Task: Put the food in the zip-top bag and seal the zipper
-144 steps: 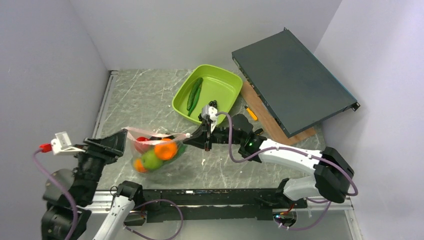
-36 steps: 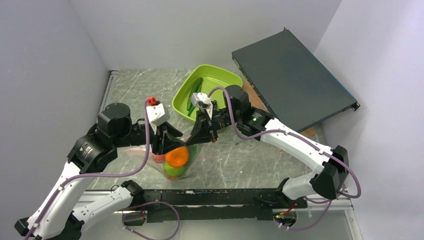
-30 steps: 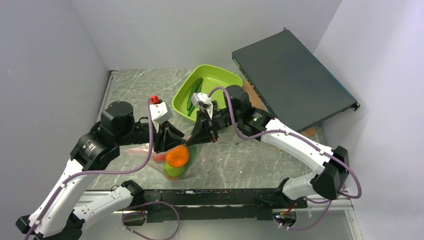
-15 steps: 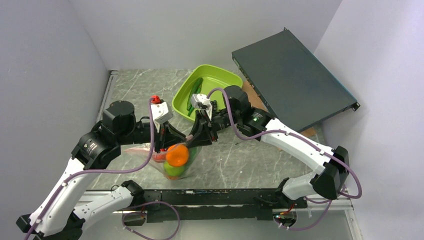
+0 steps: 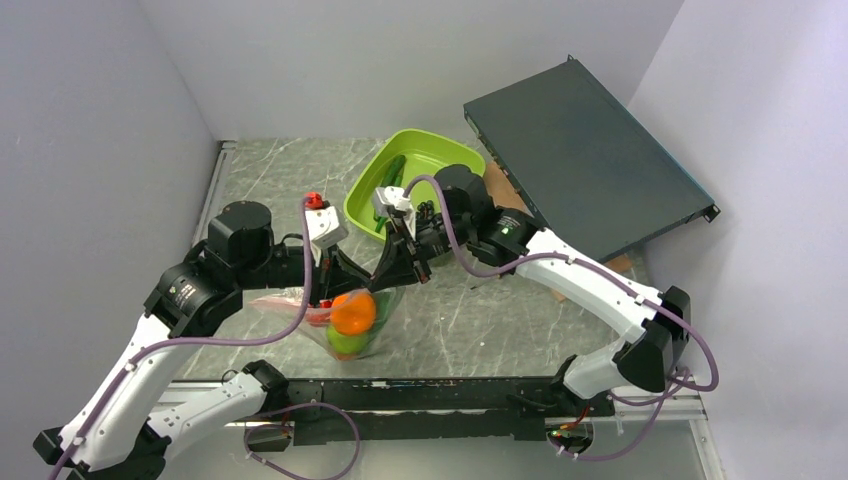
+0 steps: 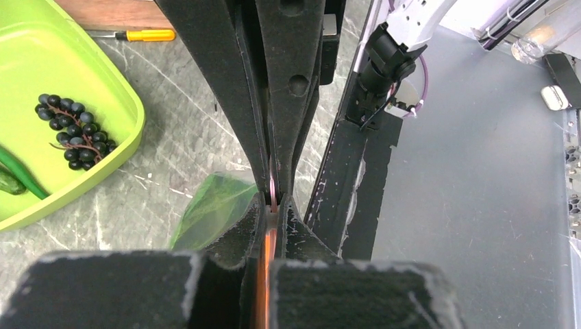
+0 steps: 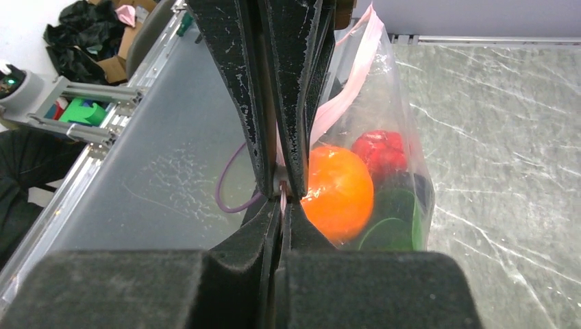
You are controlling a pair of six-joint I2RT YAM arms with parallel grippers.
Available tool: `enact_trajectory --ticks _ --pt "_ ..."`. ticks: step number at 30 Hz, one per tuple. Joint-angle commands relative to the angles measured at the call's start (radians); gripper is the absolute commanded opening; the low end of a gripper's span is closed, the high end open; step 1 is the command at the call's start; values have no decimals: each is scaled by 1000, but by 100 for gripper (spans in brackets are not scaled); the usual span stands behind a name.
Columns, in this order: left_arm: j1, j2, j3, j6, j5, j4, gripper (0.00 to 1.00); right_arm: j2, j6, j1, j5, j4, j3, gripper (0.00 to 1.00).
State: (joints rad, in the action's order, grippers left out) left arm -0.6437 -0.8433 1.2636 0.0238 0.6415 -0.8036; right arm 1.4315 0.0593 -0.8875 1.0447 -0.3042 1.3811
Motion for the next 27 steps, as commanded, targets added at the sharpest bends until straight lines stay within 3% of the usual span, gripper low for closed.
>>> enact_trajectory --ticks 1,7,13,19,27 --pt "-1 1 42 26 36 -12 0 -46 40 -8 -100 20 -12 0" --pt "-1 11 49 55 -17 -94 0 -215 -78 -7 -404 259 -213 0" --pt "-1 55 46 76 -112 -167 0 -336 -103 5 -545 330 -323 0" --pt "-1 108 72 59 -233 -259 0 -444 -144 63 -634 350 -412 0" --pt "-1 199 63 16 -335 -312 0 -552 -123 88 -790 252 -460 0"
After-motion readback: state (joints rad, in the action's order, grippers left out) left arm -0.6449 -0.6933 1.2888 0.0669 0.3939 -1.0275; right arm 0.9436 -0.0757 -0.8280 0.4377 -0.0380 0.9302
